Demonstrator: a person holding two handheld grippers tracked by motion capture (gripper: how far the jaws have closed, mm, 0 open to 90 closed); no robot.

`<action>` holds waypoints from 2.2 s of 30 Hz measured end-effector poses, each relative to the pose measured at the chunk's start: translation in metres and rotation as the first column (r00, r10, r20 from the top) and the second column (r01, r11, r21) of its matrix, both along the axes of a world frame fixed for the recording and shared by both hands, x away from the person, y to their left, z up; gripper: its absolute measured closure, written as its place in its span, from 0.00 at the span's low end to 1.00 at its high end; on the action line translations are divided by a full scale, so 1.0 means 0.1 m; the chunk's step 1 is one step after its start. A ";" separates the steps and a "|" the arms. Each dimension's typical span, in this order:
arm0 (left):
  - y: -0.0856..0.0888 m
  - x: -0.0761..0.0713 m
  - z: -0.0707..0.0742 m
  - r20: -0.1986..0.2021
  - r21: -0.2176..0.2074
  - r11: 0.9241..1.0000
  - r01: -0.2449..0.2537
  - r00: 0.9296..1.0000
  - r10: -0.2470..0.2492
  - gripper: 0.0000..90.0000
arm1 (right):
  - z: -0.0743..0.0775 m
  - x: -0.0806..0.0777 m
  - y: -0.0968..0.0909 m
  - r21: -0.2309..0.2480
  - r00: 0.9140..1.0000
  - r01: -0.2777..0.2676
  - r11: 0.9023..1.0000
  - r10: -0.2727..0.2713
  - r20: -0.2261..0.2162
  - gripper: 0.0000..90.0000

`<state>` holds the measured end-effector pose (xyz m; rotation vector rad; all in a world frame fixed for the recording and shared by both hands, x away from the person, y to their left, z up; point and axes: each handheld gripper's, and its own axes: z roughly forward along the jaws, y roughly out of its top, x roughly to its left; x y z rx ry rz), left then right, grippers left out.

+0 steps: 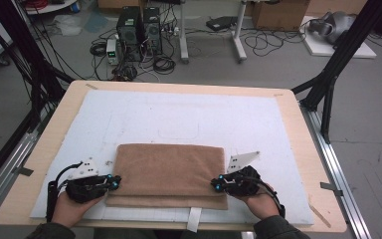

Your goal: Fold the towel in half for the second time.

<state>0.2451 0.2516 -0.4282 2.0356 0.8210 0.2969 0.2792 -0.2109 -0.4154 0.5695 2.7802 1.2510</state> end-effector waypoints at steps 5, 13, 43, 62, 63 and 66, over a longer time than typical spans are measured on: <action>0.04 -0.11 0.14 0.023 -0.019 1.000 0.007 1.000 -0.007 0.95 | 0.21 -0.09 -0.02 0.030 0.999 -0.019 0.999 0.018 0.030 0.94; 0.03 -0.25 0.02 -0.033 0.028 0.999 0.044 0.999 -0.043 0.93 | 0.07 -0.22 0.00 -0.020 0.994 -0.079 0.997 0.077 -0.075 0.88; -0.02 -0.15 -0.13 -0.013 0.041 0.997 0.071 0.997 -0.070 0.75 | -0.21 -0.14 -0.09 0.026 0.999 0.002 1.000 -0.001 -0.045 0.77; 0.08 -0.33 -0.03 -0.013 0.003 0.998 0.060 0.998 -0.060 0.95 | 0.09 -0.30 -0.04 0.001 0.996 -0.090 0.996 0.090 -0.022 0.94; 0.07 -0.34 -0.08 -0.020 0.013 0.998 0.060 0.998 -0.060 0.94 | 0.01 -0.30 -0.03 -0.008 0.994 -0.097 0.995 0.096 -0.045 0.94; 0.06 -0.34 -0.11 -0.029 0.000 0.998 0.063 0.998 -0.063 0.90 | -0.14 -0.28 -0.04 0.003 0.992 -0.093 0.996 0.093 -0.087 0.86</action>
